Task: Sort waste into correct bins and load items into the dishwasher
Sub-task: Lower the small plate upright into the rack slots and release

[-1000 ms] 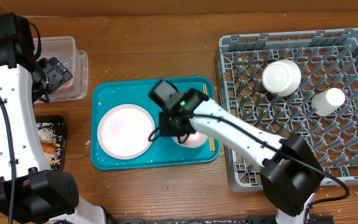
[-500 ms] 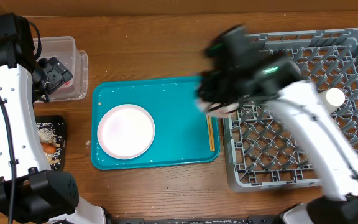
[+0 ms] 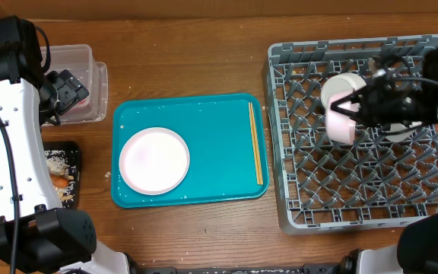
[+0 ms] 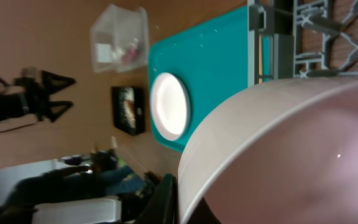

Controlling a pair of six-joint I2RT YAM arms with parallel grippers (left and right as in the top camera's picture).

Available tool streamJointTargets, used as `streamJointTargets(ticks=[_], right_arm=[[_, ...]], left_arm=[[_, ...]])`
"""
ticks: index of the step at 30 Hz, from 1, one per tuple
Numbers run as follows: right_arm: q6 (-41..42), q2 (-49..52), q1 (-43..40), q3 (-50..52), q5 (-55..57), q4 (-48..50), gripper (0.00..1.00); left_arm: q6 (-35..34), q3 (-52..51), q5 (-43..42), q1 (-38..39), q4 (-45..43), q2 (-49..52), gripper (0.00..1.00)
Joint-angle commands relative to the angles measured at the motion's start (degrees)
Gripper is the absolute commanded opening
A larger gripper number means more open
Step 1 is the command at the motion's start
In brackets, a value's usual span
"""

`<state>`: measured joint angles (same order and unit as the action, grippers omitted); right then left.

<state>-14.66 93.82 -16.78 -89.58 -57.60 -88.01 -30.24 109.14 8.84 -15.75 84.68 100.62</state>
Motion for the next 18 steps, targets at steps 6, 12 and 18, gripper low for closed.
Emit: streamJointTargets(ticks=[6, 12, 18], right_arm=[[-12.6, -0.4, -3.5, 13.7, -14.6, 4.1, 0.04], [-12.4, -0.4, -3.6, 20.0, -14.4, 8.5, 0.04], [-12.2, -0.4, -3.6, 21.0, -10.6, 9.8, 0.04]], left_arm=[[0.2, 0.8, 0.2, -0.1, 0.2, -0.9, 1.0], [0.2, 0.8, 0.2, -0.1, 0.1, -0.9, 1.0], [0.2, 0.8, 0.2, -0.1, 0.2, -0.9, 0.99]])
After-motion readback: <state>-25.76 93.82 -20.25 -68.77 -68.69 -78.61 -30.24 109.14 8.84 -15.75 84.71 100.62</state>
